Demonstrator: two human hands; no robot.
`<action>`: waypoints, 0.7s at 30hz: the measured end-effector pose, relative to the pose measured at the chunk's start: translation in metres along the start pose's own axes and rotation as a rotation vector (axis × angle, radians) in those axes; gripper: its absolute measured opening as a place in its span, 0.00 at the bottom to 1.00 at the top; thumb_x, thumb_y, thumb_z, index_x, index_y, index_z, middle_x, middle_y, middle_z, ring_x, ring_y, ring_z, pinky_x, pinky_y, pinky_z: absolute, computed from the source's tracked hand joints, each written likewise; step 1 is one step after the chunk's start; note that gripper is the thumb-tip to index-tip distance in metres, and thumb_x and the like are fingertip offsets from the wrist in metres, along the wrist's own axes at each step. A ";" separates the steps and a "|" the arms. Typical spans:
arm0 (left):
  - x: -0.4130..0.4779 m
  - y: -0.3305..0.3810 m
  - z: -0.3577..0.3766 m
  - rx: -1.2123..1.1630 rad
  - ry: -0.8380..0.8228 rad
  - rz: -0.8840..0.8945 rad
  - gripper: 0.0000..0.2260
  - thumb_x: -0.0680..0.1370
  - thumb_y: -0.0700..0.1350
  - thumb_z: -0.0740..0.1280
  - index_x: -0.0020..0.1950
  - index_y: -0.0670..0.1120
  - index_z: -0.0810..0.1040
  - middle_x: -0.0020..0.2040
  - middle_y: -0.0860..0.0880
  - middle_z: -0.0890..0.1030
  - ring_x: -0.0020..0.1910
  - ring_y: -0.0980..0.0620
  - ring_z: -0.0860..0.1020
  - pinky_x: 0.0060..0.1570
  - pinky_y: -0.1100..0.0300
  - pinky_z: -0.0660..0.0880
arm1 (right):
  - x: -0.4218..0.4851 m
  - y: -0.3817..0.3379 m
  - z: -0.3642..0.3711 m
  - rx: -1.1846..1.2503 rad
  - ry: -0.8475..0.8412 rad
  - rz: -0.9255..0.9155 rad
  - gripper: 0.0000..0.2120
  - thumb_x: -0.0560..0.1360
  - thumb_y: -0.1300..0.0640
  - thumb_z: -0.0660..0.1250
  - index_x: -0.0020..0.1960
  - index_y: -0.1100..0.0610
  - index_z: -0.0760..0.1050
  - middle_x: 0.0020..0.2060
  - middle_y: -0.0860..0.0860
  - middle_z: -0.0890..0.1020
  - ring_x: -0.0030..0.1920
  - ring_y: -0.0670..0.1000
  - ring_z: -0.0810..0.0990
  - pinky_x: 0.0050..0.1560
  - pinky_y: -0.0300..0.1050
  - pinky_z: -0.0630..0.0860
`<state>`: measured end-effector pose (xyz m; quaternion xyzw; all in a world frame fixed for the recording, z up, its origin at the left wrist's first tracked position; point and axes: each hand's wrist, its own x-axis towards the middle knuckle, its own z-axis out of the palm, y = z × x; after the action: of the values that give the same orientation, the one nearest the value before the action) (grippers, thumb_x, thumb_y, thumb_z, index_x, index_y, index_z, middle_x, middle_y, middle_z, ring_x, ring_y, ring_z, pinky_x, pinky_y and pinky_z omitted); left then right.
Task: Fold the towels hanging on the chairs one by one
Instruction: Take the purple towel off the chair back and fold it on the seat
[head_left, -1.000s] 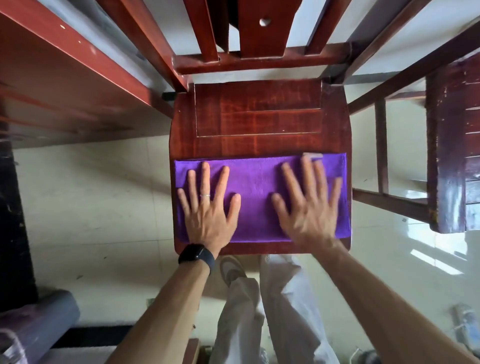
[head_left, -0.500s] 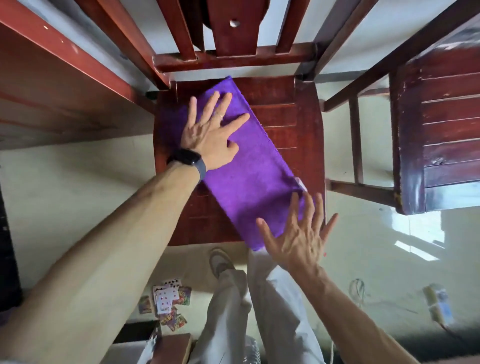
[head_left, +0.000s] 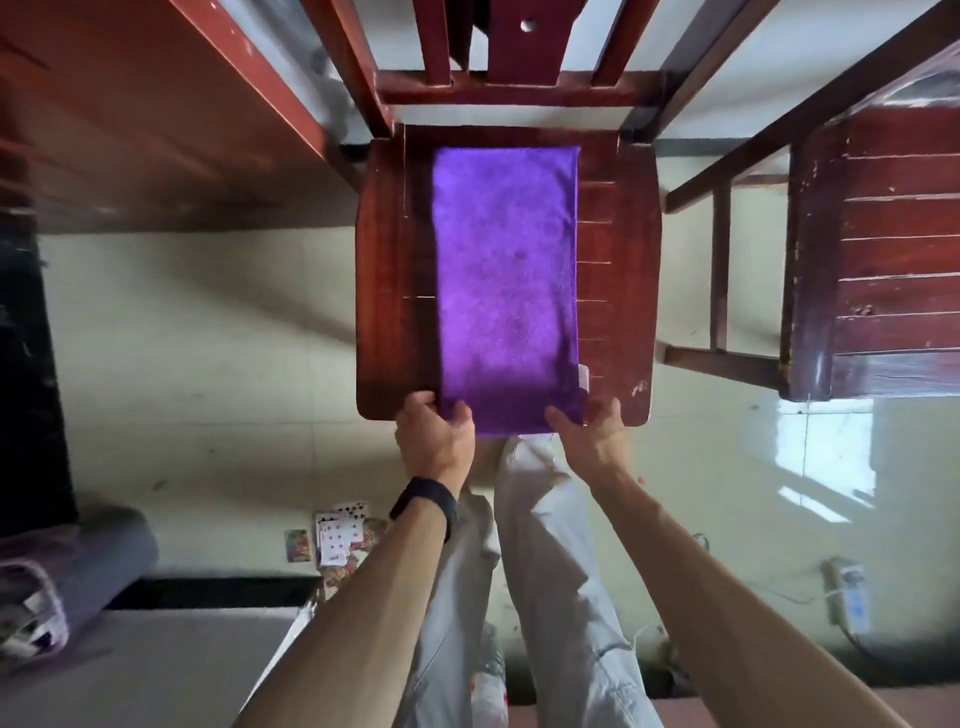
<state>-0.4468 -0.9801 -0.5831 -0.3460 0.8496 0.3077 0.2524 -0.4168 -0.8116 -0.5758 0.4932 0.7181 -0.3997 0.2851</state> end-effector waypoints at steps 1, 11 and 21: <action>0.000 -0.007 -0.002 -0.015 -0.017 0.021 0.09 0.74 0.47 0.70 0.47 0.41 0.81 0.44 0.41 0.84 0.48 0.39 0.80 0.42 0.55 0.71 | 0.004 0.001 0.003 0.012 -0.010 0.022 0.25 0.69 0.44 0.75 0.57 0.60 0.76 0.45 0.50 0.82 0.45 0.54 0.80 0.49 0.46 0.75; 0.002 -0.027 -0.035 -0.495 -0.472 -0.342 0.05 0.79 0.45 0.69 0.45 0.48 0.74 0.38 0.49 0.80 0.31 0.54 0.81 0.37 0.59 0.71 | -0.014 0.009 -0.023 0.485 -0.294 0.157 0.06 0.77 0.57 0.71 0.52 0.57 0.78 0.41 0.52 0.83 0.40 0.50 0.83 0.45 0.45 0.79; -0.045 -0.037 -0.090 -0.260 -0.551 -0.246 0.10 0.77 0.41 0.71 0.52 0.49 0.71 0.35 0.49 0.79 0.24 0.55 0.75 0.26 0.64 0.67 | -0.083 0.057 -0.035 0.464 -0.125 0.272 0.11 0.75 0.62 0.73 0.50 0.60 0.70 0.30 0.60 0.80 0.30 0.56 0.79 0.41 0.53 0.80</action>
<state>-0.4101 -1.0445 -0.5055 -0.3792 0.6549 0.4628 0.4617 -0.3348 -0.8109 -0.5075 0.6116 0.5155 -0.5414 0.2591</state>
